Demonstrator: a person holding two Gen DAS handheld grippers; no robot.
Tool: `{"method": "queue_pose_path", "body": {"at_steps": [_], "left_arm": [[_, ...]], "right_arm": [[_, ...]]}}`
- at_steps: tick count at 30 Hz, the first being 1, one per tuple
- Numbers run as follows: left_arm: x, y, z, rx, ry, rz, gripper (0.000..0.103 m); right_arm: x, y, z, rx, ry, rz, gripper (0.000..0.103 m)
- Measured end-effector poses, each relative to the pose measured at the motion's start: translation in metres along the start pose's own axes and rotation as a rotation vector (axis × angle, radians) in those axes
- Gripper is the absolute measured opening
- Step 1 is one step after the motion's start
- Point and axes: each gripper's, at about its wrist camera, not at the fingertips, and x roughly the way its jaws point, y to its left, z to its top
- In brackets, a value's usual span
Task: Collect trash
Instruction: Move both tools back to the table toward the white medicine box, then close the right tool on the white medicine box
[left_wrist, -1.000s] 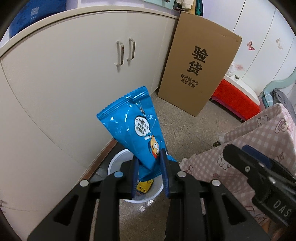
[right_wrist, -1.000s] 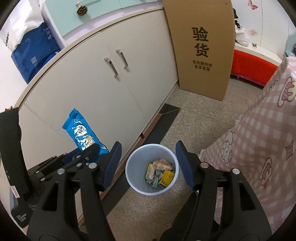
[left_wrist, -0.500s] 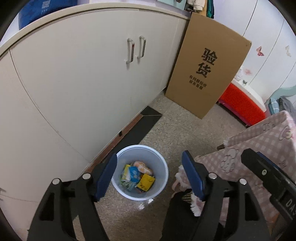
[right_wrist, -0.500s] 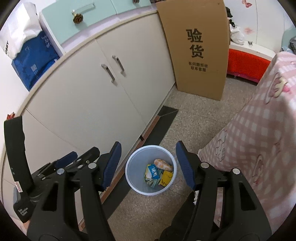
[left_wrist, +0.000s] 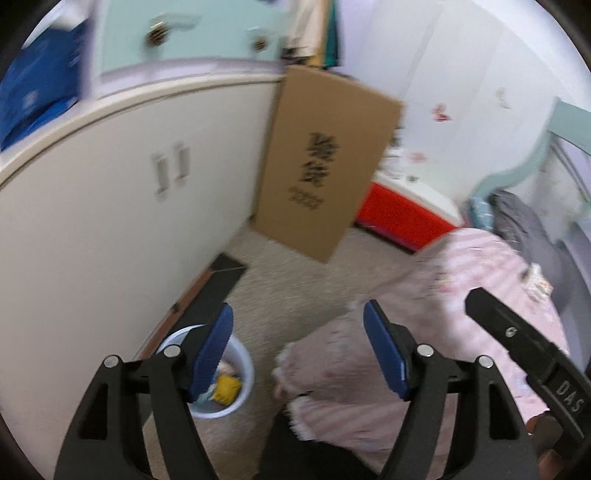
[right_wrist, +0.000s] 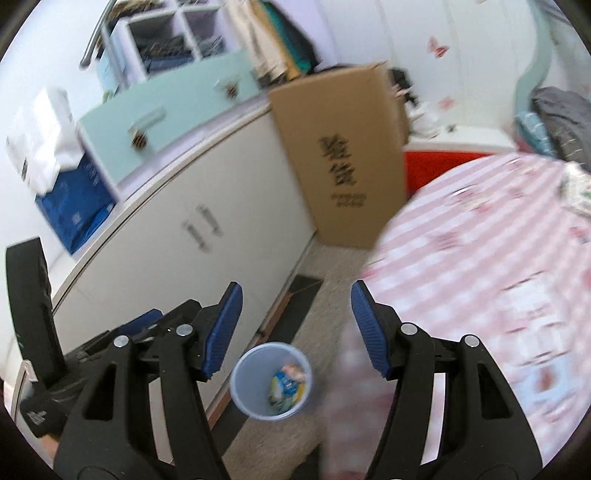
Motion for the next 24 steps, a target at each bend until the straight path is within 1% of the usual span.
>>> {"method": "queue_pose_path", "body": {"at_steps": [2, 4, 5, 7, 8, 10, 11, 12, 14, 15, 16, 18, 21, 22, 24], "left_arm": [[-0.001, -0.038, 0.005, 0.044, -0.009, -0.059, 0.073], [0.001, -0.071, 0.008, 0.089, -0.017, -0.085, 0.073], [0.004, -0.096, 0.009, 0.130, -0.016, -0.100, 0.073], [0.011, -0.135, 0.010, 0.197, -0.015, -0.137, 0.080], [0.015, -0.149, 0.009, 0.223, -0.014, -0.158, 0.080], [0.028, -0.192, 0.007, 0.289, 0.003, -0.211, 0.080], [0.035, -0.210, 0.006, 0.311, 0.014, -0.241, 0.080], [0.041, -0.223, 0.004, 0.324, 0.024, -0.257, 0.080], [0.060, -0.259, 0.002, 0.361, 0.059, -0.294, 0.080], [0.066, -0.270, 0.001, 0.371, 0.068, -0.307, 0.080], [0.076, -0.285, 0.001, 0.384, 0.085, -0.320, 0.080], [0.089, -0.309, 0.000, 0.407, 0.092, -0.325, 0.080], [0.115, -0.341, -0.001, 0.443, 0.115, -0.343, 0.080], [0.122, -0.348, -0.001, 0.446, 0.119, -0.345, 0.080], [0.132, -0.363, 0.001, 0.453, 0.112, -0.338, 0.080]], "right_arm": [[-0.018, -0.032, 0.007, 0.030, -0.031, -0.041, 0.061], [-0.031, -0.064, 0.013, 0.059, -0.057, -0.085, 0.061], [-0.036, -0.075, 0.015, 0.071, -0.065, -0.101, 0.061], [-0.048, -0.109, 0.020, 0.108, -0.081, -0.147, 0.060], [-0.054, -0.130, 0.023, 0.135, -0.090, -0.174, 0.060], [-0.061, -0.163, 0.026, 0.168, -0.098, -0.222, 0.060], [-0.062, -0.174, 0.026, 0.180, -0.100, -0.237, 0.060], [-0.064, -0.194, 0.028, 0.205, -0.098, -0.260, 0.060], [-0.063, -0.222, 0.030, 0.246, -0.092, -0.276, 0.056], [-0.062, -0.242, 0.032, 0.276, -0.085, -0.290, 0.052], [-0.060, -0.251, 0.034, 0.289, -0.081, -0.296, 0.048], [-0.054, -0.278, 0.037, 0.331, -0.067, -0.299, 0.046], [-0.046, -0.300, 0.043, 0.354, -0.057, -0.309, 0.046], [-0.044, -0.304, 0.044, 0.355, -0.054, -0.312, 0.043], [-0.037, -0.314, 0.048, 0.371, -0.049, -0.317, 0.043]]}}
